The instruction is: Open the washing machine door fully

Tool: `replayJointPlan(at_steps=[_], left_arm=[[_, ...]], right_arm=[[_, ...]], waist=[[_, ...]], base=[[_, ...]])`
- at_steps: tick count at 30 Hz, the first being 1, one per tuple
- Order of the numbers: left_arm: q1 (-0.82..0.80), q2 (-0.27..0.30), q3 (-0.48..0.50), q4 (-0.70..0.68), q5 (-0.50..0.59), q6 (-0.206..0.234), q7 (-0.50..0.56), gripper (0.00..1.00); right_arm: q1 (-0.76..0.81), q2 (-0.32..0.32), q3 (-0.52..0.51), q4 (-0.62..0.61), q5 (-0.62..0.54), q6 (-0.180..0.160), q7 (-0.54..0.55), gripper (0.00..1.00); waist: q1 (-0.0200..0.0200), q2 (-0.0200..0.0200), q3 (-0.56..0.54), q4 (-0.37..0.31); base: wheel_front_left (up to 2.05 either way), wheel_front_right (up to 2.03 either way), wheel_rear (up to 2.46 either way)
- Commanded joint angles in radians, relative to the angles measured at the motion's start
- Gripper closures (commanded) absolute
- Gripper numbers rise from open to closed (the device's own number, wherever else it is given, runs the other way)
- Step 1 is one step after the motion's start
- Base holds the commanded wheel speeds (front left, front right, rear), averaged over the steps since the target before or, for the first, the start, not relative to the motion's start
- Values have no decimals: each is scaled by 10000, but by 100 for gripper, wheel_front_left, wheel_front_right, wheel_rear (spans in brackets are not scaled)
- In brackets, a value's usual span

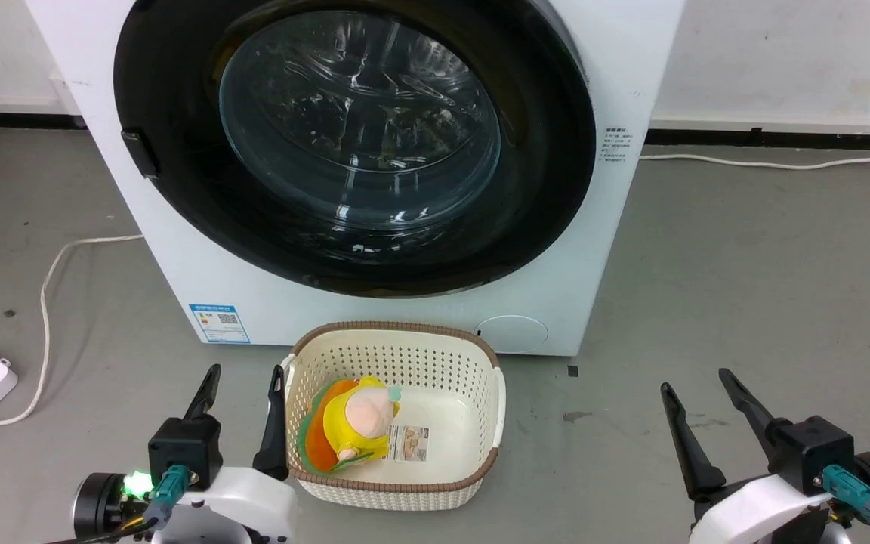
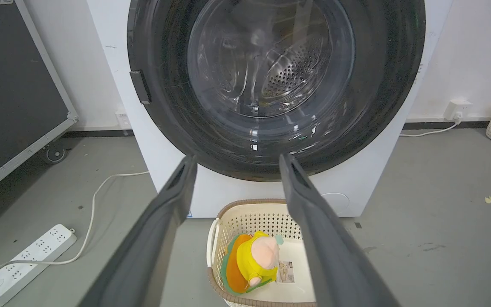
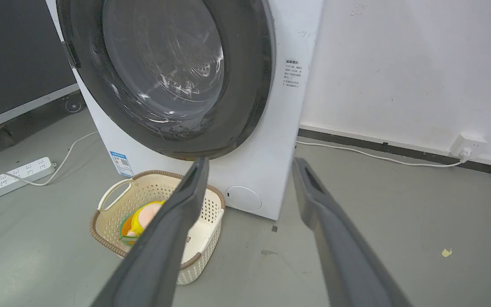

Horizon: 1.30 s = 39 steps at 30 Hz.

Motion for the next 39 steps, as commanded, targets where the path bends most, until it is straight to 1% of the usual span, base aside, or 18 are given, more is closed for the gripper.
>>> replayJointPlan(at_steps=[1,12,26,27,28,29,36,39], left_arm=[[-44,1,-12,-44,-15,88,-106,0],[-259,2,-105,-141,-55,161,-336,0],[-725,2,-201,-377,-168,200,-629,0],[-753,2,-204,-384,-174,201,-650,0],[-779,2,-208,-391,-180,203,-670,0],[-806,2,-213,-397,-186,204,-691,0],[-993,3,-284,-485,-244,241,-838,0],[-1056,3,-328,-519,-260,265,-901,0]], right_arm=[[-147,8,-4,24,96,-1,-100,0],[-890,-170,54,-8,374,-2,-172,0],[-2663,-511,-35,26,1661,-3,167,0],[-2806,-519,-65,42,1767,-3,197,26],[-2954,-508,-109,63,1888,-3,224,57],[-3105,-480,-175,95,2023,-3,249,100],[-4220,-194,-737,490,3198,-4,667,100],[-4673,-219,-878,729,3317,-4,814,100]], waist=[[0,0,33,17],[0,0,508,131],[0,0,1348,324],[0,0,1399,338],[0,0,1451,353],[0,0,1500,367],[0,0,1820,488],[0,0,1955,548]], base=[[0,0,0],[0,0,0],[0,0,0],[0,0,0],[0,0,0],[0,0,0],[0,0,0],[0,0,0]])
